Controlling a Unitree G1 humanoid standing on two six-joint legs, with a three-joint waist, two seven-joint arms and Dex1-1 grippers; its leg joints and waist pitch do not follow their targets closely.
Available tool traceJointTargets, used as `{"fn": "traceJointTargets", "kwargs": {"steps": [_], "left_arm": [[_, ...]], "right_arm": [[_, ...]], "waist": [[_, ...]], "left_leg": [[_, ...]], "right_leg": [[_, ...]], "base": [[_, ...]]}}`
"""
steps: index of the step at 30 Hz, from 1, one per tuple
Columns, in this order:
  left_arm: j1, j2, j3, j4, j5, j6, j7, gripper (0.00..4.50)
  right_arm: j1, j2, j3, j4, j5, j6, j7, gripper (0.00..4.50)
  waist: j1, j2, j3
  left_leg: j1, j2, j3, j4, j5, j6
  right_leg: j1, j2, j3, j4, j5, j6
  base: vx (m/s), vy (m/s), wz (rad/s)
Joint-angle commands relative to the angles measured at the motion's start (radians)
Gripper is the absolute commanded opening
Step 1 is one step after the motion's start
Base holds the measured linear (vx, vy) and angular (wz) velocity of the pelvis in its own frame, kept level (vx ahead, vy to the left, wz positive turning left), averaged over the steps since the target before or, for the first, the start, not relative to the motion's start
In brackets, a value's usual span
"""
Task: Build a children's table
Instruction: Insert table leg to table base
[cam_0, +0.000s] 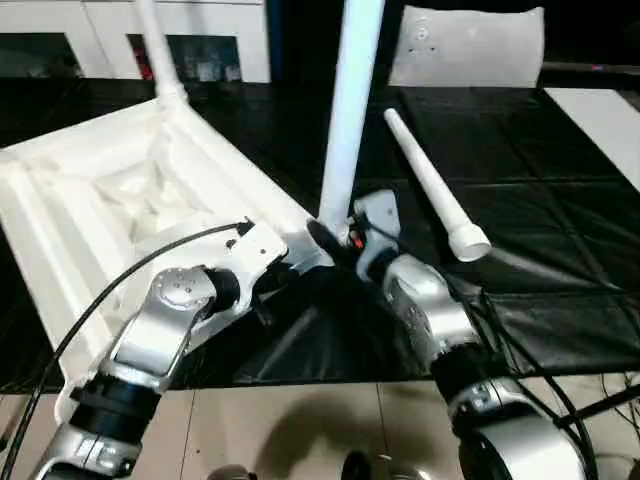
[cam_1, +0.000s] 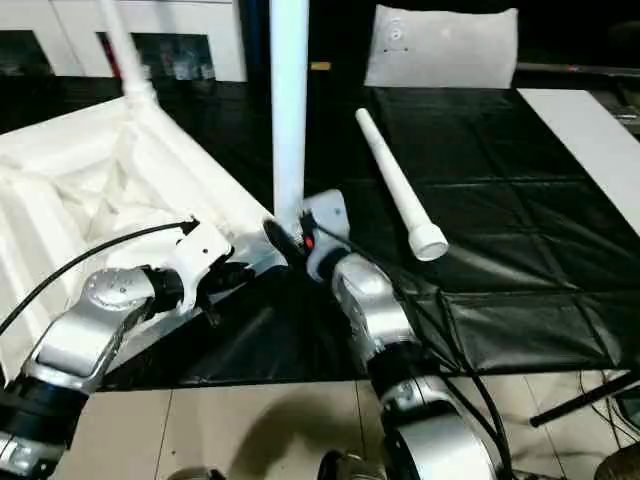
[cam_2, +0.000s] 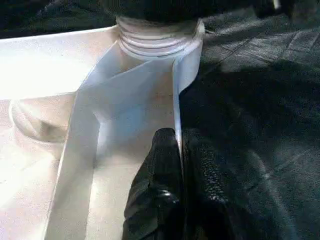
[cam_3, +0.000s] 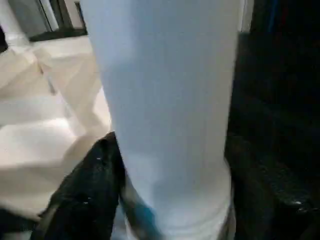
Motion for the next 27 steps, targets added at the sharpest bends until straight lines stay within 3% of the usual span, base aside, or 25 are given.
{"fn": "traceJointTargets", "kwargs": {"steps": [1,3,4,7,10,12,17,23,27], "left_arm": [[-0.017,0.031,0.005,0.066,0.032,-0.032,0.001,0.00],[-0.028,0.042,-0.002,0.096,0.031,-0.079,-0.021,0.00],[-0.029,0.043,-0.004,0.099,0.031,-0.084,-0.023,0.00],[-0.037,0.058,-0.017,0.128,0.024,-0.138,-0.063,0.00],[-0.044,0.077,-0.034,0.155,0.008,-0.190,-0.123,0.00],[-0.047,0.103,-0.059,0.175,0.000,-0.246,-0.196,0.00],[-0.068,0.140,-0.085,0.229,-0.002,-0.316,-0.287,0.00],[-0.087,0.170,-0.108,0.264,-0.026,-0.395,-0.417,0.00],[-0.097,0.189,-0.130,0.273,-0.037,-0.427,-0.501,0.00]], "right_arm": [[0.065,-0.034,-0.018,-0.018,0.018,0.036,0.025,3.52],[0.123,-0.057,-0.018,-0.099,0.039,0.040,0.070,3.71],[0.130,-0.060,-0.018,-0.111,0.043,0.042,0.076,3.79],[0.183,-0.088,-0.017,-0.199,0.066,0.059,0.119,4.01],[0.223,-0.117,-0.022,-0.279,0.086,0.072,0.158,4.27],[0.247,-0.146,-0.025,-0.344,0.106,0.087,0.198,4.37],[0.261,-0.222,-0.001,-0.423,0.118,0.112,0.300,4.44],[0.232,-0.296,0.051,-0.439,0.108,0.147,0.436,4.44],[0.182,-0.322,0.083,-0.401,0.096,0.152,0.507,4.44]], "waist": [[0.003,0.027,-0.058],[0.007,0.020,-0.059],[0.010,0.021,-0.068],[0.011,0.019,-0.077],[0.013,0.018,-0.085],[0.017,0.017,-0.083],[0.025,0.012,-0.081],[0.039,0.009,-0.092],[0.051,0.006,-0.093]], "left_leg": [[-0.019,0.036,-0.009,-0.071,-0.152,0.070],[-0.021,0.036,-0.006,-0.069,-0.119,0.083],[-0.022,0.037,-0.005,-0.065,-0.073,0.092],[-0.030,0.032,-0.003,-0.055,-0.002,0.115],[-0.031,0.033,-0.002,-0.047,0.065,0.151],[-0.031,0.031,0.001,-0.045,0.050,0.160],[-0.023,0.033,0.004,-0.049,-0.010,0.124],[-0.021,0.036,0.004,-0.044,0.031,0.121],[-0.022,0.036,0.005,-0.041,0.025,0.114]], "right_leg": [[0.052,-0.088,0.082,-0.081,-0.396,-0.112],[0.056,-0.086,0.084,-0.075,-0.328,-0.129],[0.062,-0.084,0.085,-0.062,-0.257,-0.144],[0.071,-0.084,0.087,-0.043,-0.131,-0.191],[0.071,-0.083,0.087,-0.029,-0.041,-0.213],[0.071,-0.082,0.086,-0.035,-0.069,-0.203],[0.067,-0.080,0.085,-0.048,-0.188,-0.171],[0.070,-0.083,0.088,-0.028,-0.114,-0.183],[0.070,-0.086,0.089,-0.024,-0.125,-0.191]], "base": [[0.000,0.000,0.00],[0.000,0.000,0.00],[0.000,0.000,0.00],[0.000,0.000,0.00],[0.000,0.000,0.00],[0.000,0.000,0.00],[0.000,0.000,0.00],[0.000,0.000,0.00],[0.000,0.000,0.00]]}}
